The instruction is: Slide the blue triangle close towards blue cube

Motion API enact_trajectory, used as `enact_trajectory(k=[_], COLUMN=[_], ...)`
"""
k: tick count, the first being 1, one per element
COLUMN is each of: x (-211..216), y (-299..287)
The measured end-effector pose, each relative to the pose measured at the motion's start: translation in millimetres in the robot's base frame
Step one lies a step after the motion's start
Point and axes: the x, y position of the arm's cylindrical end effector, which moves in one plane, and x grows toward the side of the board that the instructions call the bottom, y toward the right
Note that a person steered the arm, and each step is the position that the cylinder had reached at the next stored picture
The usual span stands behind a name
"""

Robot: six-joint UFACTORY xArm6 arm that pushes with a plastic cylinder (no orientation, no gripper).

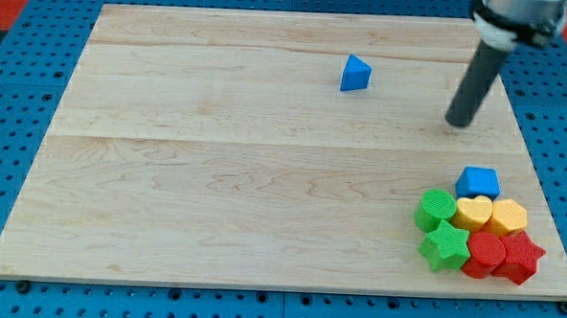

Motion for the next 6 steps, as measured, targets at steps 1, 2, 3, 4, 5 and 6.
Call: enact_trajectory(k=[1, 2, 3, 4, 5, 6], x=[-65.7, -90.1, -90.2, -90.1, -85.1, -69.5], y=[-12.6, -89.8, -151.0, -157.0, -156.5, -155.2])
